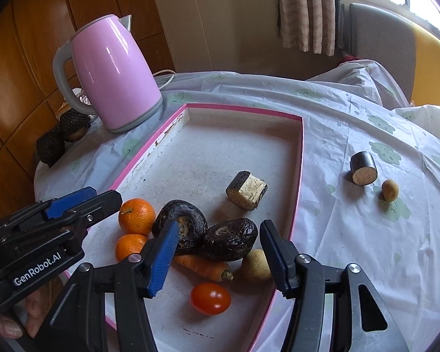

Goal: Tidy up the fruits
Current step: 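Lower the dark round fruit into the tray and open the right tool, then move both tools toward the dark cylinder slice and the small yellow fruit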

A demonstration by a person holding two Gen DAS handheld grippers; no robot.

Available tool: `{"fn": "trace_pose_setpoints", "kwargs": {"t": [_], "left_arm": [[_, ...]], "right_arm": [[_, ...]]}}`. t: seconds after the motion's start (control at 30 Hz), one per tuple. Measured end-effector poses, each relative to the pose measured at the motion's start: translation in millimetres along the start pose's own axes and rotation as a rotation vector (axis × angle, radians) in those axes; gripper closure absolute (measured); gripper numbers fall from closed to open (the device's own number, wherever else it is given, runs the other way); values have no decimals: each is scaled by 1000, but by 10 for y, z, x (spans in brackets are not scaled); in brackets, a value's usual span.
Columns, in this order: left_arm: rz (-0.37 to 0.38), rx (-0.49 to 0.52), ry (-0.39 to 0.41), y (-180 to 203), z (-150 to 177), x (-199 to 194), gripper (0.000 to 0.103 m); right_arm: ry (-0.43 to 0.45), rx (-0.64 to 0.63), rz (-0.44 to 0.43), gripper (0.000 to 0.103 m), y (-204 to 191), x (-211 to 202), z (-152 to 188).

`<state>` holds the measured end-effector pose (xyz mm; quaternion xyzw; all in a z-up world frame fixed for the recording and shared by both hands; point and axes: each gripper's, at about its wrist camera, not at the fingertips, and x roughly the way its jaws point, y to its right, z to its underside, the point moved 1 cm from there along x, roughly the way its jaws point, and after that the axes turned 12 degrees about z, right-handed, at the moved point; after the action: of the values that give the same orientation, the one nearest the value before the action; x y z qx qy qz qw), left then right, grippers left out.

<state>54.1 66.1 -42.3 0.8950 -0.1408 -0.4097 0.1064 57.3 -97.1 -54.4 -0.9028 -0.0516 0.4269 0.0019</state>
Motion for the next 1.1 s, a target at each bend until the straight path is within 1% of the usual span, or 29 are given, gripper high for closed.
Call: {"fn": "trace_pose_setpoints", "kwargs": {"t": [0.23, 0.53, 0.73, 0.8, 1.1], "left_arm": [[10, 8, 14, 61, 16, -88, 60], [35, 66, 20, 272, 55, -152, 60], [52, 111, 7, 443, 84, -146, 60], [56, 125, 2, 492, 95, -139, 60], [79, 182, -27, 705, 112, -50, 60]], "right_arm": [[31, 36, 9, 41, 76, -142, 29], [56, 91, 42, 40, 284, -275, 113], [70, 128, 83, 38, 465, -342, 169], [73, 144, 98, 35, 538, -356, 192], [68, 216, 160, 34, 881, -354, 263]]}}
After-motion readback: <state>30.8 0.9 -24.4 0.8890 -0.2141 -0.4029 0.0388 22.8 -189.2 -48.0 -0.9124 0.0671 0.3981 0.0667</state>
